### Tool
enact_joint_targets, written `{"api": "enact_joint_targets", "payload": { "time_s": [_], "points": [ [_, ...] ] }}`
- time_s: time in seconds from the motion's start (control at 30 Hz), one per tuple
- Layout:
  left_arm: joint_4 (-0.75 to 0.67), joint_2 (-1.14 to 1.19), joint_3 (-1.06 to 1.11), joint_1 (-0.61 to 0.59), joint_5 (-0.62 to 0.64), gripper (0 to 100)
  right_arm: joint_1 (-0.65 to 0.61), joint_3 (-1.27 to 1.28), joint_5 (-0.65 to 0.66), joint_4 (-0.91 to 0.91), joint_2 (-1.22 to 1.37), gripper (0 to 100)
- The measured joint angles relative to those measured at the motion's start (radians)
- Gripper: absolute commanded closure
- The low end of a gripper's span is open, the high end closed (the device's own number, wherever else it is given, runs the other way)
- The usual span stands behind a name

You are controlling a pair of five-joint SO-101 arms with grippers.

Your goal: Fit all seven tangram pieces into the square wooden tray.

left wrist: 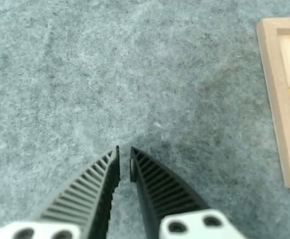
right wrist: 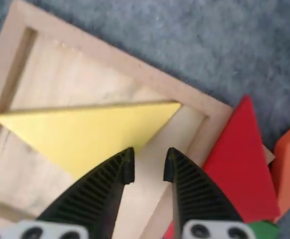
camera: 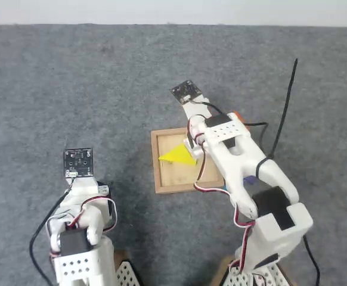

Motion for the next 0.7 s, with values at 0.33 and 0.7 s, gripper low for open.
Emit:
{"api": "enact_joint_targets", "payload": {
  "time_s": [0.33, 0.7],
  "points": [
    [0.000, 0.000, 0.000, 0.000, 0.000, 96, -0.005, 0.184, -0.068, -0.118, -0.172, 87.6],
    [0.000, 0.000, 0.000, 0.000, 0.000, 96, -0.216, 0.417, 0.052, -0.169, -0.407, 87.6]
  ]
}}
